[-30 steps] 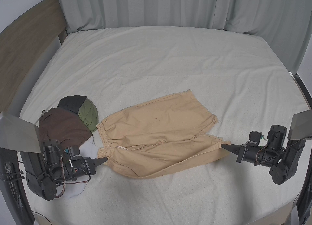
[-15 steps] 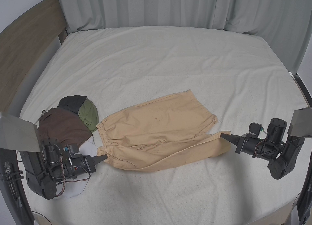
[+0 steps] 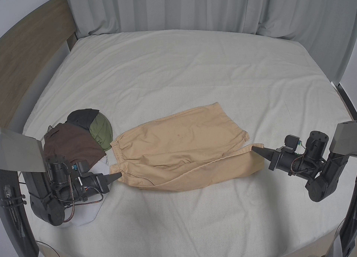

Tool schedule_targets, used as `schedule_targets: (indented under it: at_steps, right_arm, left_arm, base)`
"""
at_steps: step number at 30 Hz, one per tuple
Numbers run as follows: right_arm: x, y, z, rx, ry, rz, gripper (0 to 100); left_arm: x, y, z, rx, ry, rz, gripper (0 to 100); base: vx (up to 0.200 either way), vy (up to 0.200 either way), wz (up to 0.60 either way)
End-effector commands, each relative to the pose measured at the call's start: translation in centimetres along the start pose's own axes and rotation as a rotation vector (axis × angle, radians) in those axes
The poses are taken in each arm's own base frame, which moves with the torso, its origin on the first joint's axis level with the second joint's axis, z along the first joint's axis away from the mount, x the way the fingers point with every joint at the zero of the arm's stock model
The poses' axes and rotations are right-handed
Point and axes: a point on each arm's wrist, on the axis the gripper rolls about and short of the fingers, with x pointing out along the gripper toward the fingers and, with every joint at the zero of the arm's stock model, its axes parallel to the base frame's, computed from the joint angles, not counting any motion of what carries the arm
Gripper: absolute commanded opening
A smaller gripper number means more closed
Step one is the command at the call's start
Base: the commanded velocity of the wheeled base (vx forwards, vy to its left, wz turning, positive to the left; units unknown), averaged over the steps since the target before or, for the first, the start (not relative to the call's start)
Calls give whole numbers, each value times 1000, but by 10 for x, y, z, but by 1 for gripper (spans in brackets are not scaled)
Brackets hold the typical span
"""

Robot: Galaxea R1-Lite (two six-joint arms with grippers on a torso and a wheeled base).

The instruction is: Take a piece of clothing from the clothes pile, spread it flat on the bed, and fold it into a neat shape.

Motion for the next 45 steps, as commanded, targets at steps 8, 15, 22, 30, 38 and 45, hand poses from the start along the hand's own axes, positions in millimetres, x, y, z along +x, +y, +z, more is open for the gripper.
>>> schedule_targets:
  at_steps: [8,15,22,30,38,45]
  right_arm:
    - [13,-2,17,-31,-59,34,0]
    - [23,-1,27,-49,-96,59,0]
    - [31,-4,38,-54,-112,62,0]
    - [44,-7,57,-68,-127,69,0]
    - [56,-9,72,-76,-137,73,0]
    - [58,-8,83,-87,-153,76,0]
  left_arm:
    - [9,-1,8,-21,-65,51,0]
    - [12,0,17,-42,-102,45,0]
    - [16,2,22,-43,-139,69,0]
    - [19,2,30,-61,-177,74,0]
    - [23,3,33,-64,-201,85,0]
    - [24,3,34,-64,-210,91,0]
  base:
    - [0,0,0]
    - [0,0,0]
    - [0,0,0]
    - [0,0,0]
    - [0,0,0]
    - [0,0,0]
